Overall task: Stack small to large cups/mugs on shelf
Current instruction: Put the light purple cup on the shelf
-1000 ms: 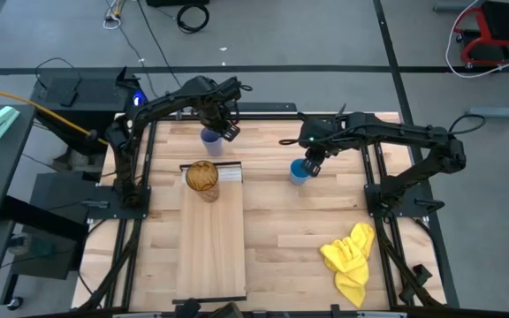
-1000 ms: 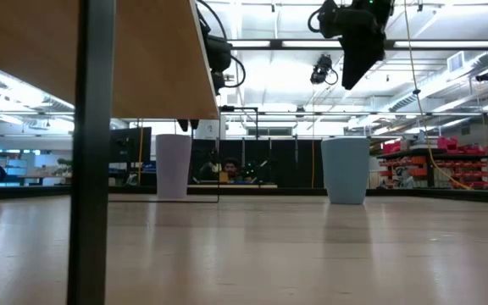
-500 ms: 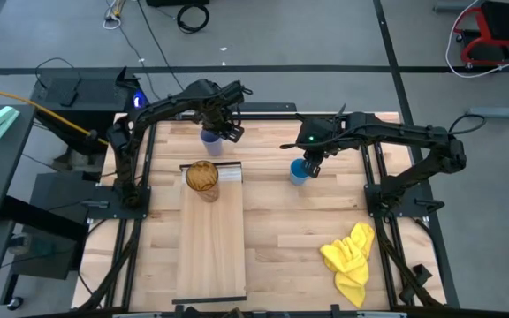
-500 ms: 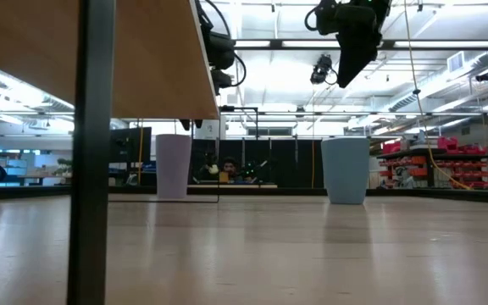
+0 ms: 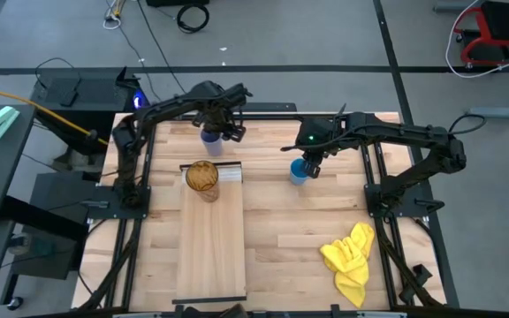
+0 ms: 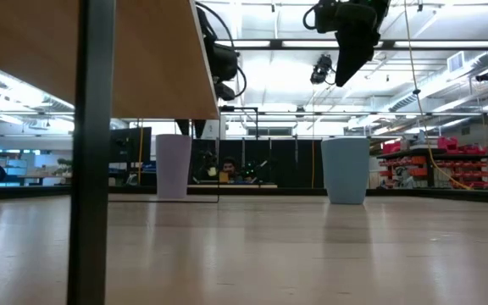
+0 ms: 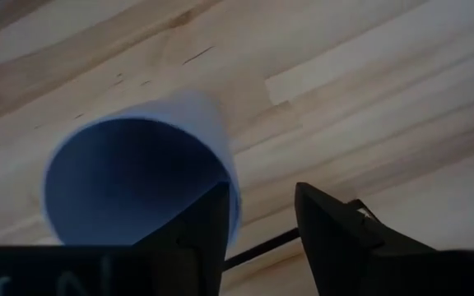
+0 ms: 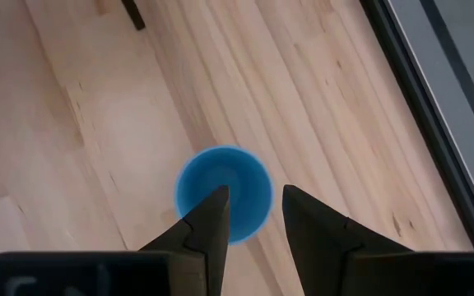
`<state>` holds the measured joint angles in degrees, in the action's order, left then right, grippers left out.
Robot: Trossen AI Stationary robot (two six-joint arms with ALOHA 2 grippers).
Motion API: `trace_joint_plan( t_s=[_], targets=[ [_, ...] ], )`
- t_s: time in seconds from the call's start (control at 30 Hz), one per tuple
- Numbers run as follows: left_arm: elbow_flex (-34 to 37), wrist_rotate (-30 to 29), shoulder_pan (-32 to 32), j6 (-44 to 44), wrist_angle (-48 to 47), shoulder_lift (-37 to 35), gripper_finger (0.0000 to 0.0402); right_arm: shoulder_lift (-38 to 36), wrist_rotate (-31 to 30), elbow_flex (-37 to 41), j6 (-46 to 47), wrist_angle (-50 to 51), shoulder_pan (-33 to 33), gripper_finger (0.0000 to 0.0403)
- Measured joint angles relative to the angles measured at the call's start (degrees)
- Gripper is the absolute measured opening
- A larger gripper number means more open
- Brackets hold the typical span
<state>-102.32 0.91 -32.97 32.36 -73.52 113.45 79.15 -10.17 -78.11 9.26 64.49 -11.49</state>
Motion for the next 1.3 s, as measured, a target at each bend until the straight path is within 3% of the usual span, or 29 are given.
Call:
trace_joint_plan(
  t_s=[0.5,0.73,0.97,1.3],
  targets=[
    [0.0,-0.26,-0.09,0.0,0.52,1.09,0.0138,-0.02,0.94,-0.01,-0.9,-0.17,0.04,0.0122],
    [0.0,-0.28,-0.09,-0.02,2.22,1.09,0.0094,-0.02,1.05,-0.02,-0.9,-0.18,0.04,0.0122],
    [-0.01,-0.56,-0.04,-0.06,3.39,1.09,0.0017,-0.02,1.07,-0.02,-0.9,-0.17,0.04,0.0122],
    [-0.42,-0.36,0.45,-2.08,3.67,1.07,0.0009,-0.02,1.07,-0.04,-0.9,-0.22,0.04,0.0122]
  ],
)
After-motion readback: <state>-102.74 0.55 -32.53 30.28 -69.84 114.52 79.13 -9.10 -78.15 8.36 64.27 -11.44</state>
